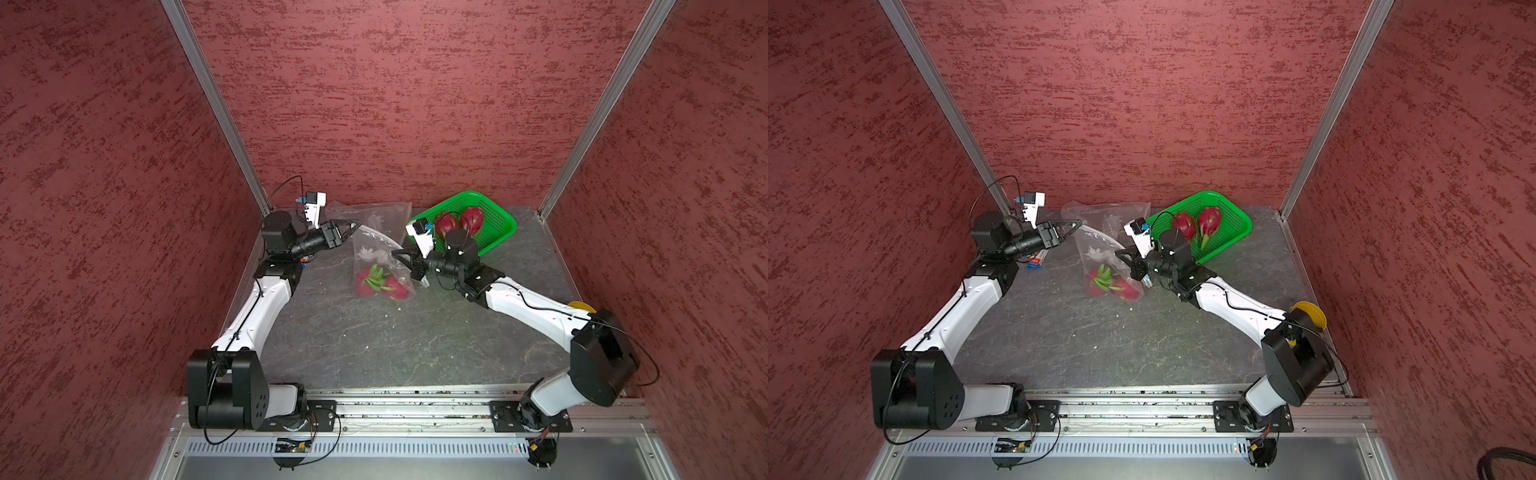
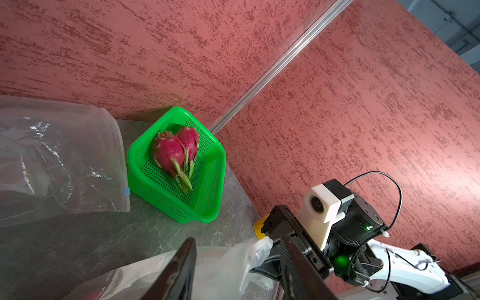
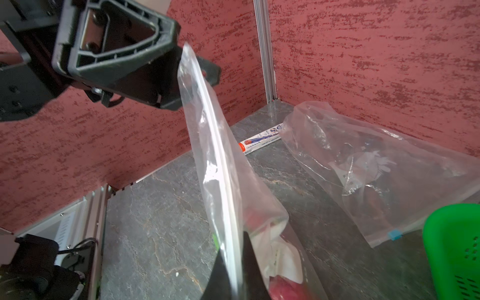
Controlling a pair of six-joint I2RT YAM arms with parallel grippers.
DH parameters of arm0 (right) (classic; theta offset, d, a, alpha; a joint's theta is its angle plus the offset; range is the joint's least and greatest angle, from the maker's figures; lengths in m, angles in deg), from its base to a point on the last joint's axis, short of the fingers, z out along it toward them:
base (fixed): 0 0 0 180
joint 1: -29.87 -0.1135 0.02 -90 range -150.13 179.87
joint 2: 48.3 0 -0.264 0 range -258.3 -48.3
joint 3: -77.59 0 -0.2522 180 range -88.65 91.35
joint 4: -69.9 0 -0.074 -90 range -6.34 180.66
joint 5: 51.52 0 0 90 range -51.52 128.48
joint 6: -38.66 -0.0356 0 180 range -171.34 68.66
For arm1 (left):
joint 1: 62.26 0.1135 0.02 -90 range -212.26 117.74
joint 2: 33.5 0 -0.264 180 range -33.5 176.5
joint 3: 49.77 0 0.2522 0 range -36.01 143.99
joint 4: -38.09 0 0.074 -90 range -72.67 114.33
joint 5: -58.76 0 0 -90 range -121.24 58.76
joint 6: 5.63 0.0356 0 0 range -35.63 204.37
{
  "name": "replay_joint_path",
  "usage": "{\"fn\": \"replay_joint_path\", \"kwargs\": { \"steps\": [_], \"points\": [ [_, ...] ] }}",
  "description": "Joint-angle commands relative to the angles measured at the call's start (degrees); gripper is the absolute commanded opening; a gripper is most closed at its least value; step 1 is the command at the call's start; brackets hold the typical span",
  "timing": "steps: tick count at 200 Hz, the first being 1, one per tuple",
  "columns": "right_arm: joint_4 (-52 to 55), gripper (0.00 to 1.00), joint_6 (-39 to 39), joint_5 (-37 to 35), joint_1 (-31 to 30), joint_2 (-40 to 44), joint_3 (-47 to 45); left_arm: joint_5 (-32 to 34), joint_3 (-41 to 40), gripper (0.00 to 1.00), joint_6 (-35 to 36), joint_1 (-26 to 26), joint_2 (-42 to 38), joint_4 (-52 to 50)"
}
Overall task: Open the zip-top bag and take out the dragon fruit
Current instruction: Open the zipper of the food storage bag at the center of the board.
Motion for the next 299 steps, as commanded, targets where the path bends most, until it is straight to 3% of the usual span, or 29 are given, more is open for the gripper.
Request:
{"fn": "replay_joint_path", "kwargs": {
  "steps": [1, 18, 55, 78, 94, 127, 159, 206, 226, 258, 282, 295, 299],
  "points": [
    [-8.95, 0.00, -6.08, -0.25, 0.15, 3.88, -2.34, 0.96, -0.06, 0.76, -2.49, -0.67, -3.24, -1.82],
    [-13.40, 0.00, -9.50, -2.35, 0.17, 6.36, -4.92, 2.36, -2.42, 1.00, -2.79, -1.88, -6.54, -4.09],
    [-17.97, 0.00, -13.29, -5.90, 0.21, 8.96, -7.86, 10.24, -7.39, 1.00, -2.75, -5.35, -13.62, -8.98],
    [-20.48, 0.00, -15.19, -5.38, 0.06, 9.13, -9.20, 14.72, -9.56, 1.00, -2.77, -8.38, -14.55, -6.77],
    [-22.32, 0.00, -16.79, -4.92, -0.03, 8.17, -10.31, 15.09, -10.54, 1.00, -4.33, -10.05, -12.72, -2.66],
    [-23.69, 0.00, -18.55, -6.03, -0.46, 7.15, -12.38, 14.90, -11.15, 0.91, -8.55, -13.52, -6.94, 5.16],
    [-23.76, 0.00, -18.77, -7.16, -0.89, 7.08, -13.83, 15.16, -9.73, 0.96, -8.13, -17.31, -1.04, 6.57],
    [-21.93, 0.00, -17.96, -7.82, -1.35, 6.91, -14.92, 13.91, -8.22, 0.95, -10.54, -18.66, 5.68, 12.05],
    [-21.54, 0.00, -17.86, -8.08, -1.41, 6.80, -15.26, 12.69, -7.90, 0.86, -12.11, -18.84, 7.98, 16.59],
    [-20.98, 0.00, -17.36, -8.98, -1.39, 7.04, -16.00, 10.86, -8.20, 0.59, -14.64, -18.58, 10.45, 21.28],
    [-19.53, 0.00, -16.90, -10.00, -1.46, 6.56, -16.12, 9.56, -8.73, 0.26, -15.70, -17.99, 11.20, 23.38],
    [-18.48, 0.00, -16.64, -10.59, -1.48, 5.98, -16.25, 9.19, -9.50, 0.01, -16.00, -17.35, 11.11, 24.11],
    [-18.15, 0.00, -16.64, -10.88, -1.51, 5.78, -16.29, 9.13, -9.76, 0.00, -16.01, -17.08, 10.95, 24.15]
  ]
}}
